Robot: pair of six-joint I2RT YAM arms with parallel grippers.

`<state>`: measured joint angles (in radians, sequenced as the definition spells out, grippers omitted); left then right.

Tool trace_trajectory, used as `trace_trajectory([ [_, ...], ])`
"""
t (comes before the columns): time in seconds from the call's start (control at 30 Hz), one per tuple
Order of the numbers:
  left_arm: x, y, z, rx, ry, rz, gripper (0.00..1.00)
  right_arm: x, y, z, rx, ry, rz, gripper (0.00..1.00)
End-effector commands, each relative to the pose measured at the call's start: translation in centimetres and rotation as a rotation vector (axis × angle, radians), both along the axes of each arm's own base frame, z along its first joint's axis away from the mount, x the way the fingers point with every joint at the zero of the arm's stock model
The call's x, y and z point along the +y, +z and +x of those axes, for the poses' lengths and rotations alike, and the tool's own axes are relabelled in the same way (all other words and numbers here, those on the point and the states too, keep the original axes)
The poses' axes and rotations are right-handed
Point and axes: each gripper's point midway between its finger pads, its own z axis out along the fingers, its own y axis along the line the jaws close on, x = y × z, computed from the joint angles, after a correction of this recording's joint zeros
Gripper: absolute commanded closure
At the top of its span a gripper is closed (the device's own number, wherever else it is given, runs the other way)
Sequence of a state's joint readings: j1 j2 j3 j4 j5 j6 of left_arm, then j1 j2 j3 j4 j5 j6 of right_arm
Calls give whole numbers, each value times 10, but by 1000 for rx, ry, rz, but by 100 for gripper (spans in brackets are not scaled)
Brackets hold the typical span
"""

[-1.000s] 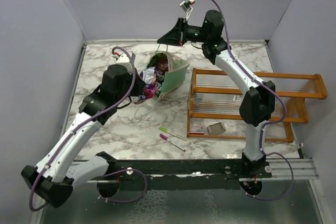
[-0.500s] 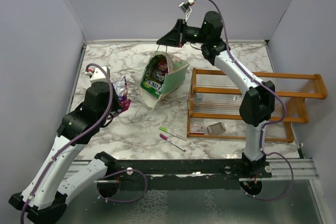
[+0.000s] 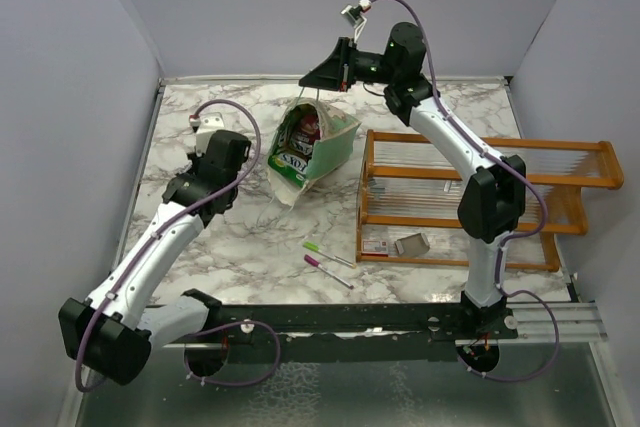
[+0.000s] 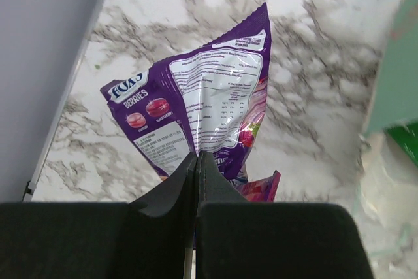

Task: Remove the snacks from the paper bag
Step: Place the snack at the center of the board.

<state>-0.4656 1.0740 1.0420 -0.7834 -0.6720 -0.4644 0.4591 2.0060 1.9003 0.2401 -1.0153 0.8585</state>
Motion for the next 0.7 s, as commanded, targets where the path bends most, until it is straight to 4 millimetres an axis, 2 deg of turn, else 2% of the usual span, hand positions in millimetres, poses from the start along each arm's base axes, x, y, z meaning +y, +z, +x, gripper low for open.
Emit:
trace_trajectory([
  [0.0, 42, 24, 48, -212, 157, 56, 100, -9, 40, -18, -118, -1, 53, 99],
  [0.13, 69, 12, 76, -191, 260, 59, 100, -9, 40, -19, -119, 11, 53, 99],
  [0.3, 77, -4, 127, -142, 282, 40, 100, -8, 36, -19, -110, 20, 51, 99],
  [0.47, 95, -12, 180, -107, 349, 59, 100, -8, 33, -20, -107, 33, 57, 99],
  [0.6, 113, -31, 219, -75, 396, 126, 100, -7, 32, -21, -104, 43, 62, 99],
  [0.67, 121, -53, 236, -27, 422, 150, 100, -7, 32, -22, -106, 50, 66, 99],
])
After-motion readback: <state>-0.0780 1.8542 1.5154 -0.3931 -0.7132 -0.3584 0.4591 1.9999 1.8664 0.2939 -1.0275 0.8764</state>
